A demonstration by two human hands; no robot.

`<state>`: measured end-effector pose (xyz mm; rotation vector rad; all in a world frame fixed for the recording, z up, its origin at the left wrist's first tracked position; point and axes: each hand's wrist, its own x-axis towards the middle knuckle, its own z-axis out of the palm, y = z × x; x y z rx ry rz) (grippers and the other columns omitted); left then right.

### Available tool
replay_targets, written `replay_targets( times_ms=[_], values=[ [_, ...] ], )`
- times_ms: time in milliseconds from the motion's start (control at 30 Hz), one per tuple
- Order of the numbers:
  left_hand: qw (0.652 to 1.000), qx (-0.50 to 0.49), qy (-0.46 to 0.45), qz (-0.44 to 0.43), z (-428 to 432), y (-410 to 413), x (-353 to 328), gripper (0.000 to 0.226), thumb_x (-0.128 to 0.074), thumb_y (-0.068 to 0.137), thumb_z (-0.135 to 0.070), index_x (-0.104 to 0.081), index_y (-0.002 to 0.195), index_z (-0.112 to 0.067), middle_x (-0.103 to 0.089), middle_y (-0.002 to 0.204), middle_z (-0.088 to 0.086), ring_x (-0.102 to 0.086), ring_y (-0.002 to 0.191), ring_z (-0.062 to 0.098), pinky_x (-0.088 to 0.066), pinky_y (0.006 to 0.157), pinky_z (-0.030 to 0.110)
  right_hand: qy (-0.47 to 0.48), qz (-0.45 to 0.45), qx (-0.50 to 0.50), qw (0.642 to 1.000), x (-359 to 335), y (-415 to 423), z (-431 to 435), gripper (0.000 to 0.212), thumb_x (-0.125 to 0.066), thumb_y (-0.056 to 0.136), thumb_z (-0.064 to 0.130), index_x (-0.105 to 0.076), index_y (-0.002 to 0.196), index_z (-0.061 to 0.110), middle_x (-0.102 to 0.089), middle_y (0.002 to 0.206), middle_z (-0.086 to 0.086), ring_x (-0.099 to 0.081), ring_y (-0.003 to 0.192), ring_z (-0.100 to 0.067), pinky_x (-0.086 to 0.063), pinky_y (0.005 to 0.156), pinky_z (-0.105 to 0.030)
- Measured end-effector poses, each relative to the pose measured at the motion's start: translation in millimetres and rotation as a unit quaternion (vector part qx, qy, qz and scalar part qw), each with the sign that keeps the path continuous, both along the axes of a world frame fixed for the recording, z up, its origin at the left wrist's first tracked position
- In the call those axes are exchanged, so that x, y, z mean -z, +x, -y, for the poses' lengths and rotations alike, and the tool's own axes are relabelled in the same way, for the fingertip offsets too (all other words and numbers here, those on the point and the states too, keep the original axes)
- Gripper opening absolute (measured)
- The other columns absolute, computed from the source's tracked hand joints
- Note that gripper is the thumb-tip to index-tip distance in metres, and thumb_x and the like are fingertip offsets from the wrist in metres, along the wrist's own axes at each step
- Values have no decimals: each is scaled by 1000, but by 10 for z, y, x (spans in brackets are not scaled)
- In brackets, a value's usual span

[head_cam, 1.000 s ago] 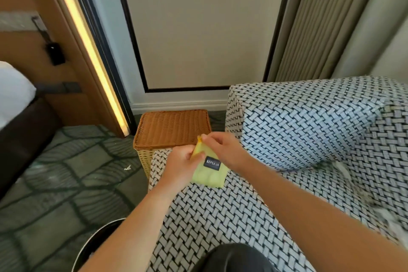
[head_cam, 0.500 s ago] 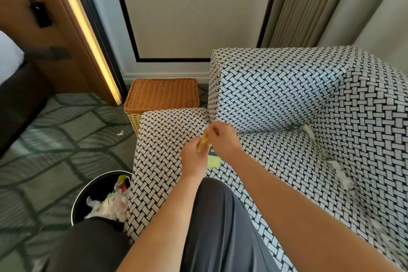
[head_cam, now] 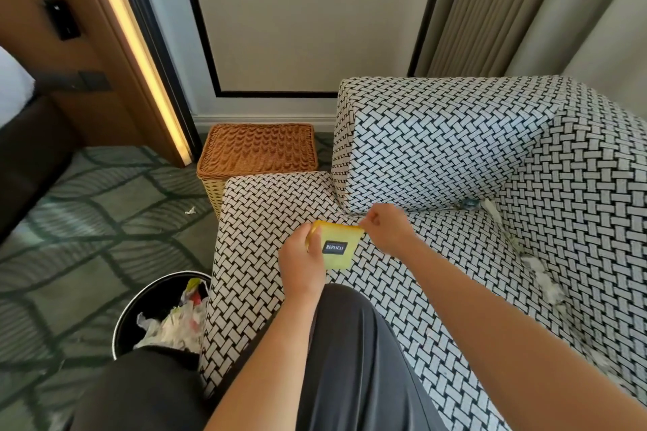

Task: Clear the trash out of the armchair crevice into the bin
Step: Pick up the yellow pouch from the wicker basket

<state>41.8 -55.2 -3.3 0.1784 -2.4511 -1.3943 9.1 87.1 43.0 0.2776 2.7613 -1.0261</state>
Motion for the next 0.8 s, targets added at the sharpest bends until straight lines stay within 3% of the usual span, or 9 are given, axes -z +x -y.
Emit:
replay_targets(
  times_ms=[133,233,367,433,567,700,800],
  values=[
    [1000,13,14,4,36,16,46,24,-44,96,-17,-62,88,-4,-55,68,0,-47,58,9,-32,50,17,17,14,10,1000,73,14,-171,14,-52,93,17,-52,79,13,-45,62,5,-38,52,-7,-34,49,-16],
    [999,4,42,22,46,23,46,25,-46,95,-24,-60,93,-3,-62,79,10,-56,70,20,-48,60,31,22,-15,-2,1000,37,11,-111,10,-53,91,16,-55,82,12,-46,61,5,-39,53,-8,-39,53,-19],
    [993,14,91,78,78,80,-9,20,-51,93,-32,-53,99,-13,-56,80,-5,-53,70,8,-37,55,10,18,-34,-42,998,-1,36,-34,12,-55,90,17,-57,81,10,-45,58,5,-39,51,-7,-39,53,-19],
    [990,6,108,95,93,98,-26,13,-54,91,-20,-52,102,-14,-53,78,-7,-50,66,7,-38,51,8,17,-42,-46,998,11,46,14,12,-55,90,16,-59,83,7,-45,57,5,-39,52,-8,-41,54,-20],
    [991,7,106,87,139,133,-39,29,-54,84,-1,-40,104,-17,-49,85,-1,-48,64,6,-38,49,6,7,-52,-52,997,8,45,130,11,-56,89,16,-60,85,7,-44,58,6,-38,51,-7,-36,50,-17],
    [995,17,66,74,154,135,-2,14,-45,95,-9,-48,108,-10,-53,94,0,-47,70,1,-37,57,1,-14,-40,-87,995,-97,38,252,7,-52,89,14,-58,91,11,-45,66,8,-41,54,-7,-35,45,-15],
    [996,17,58,69,160,125,25,23,-36,99,-14,-54,111,-5,-53,88,-3,-46,68,-2,-37,57,2,-21,-30,-179,983,-199,31,383,14,-47,91,14,-60,95,11,-53,78,5,-50,71,-11,-42,59,-18]
  ],
)
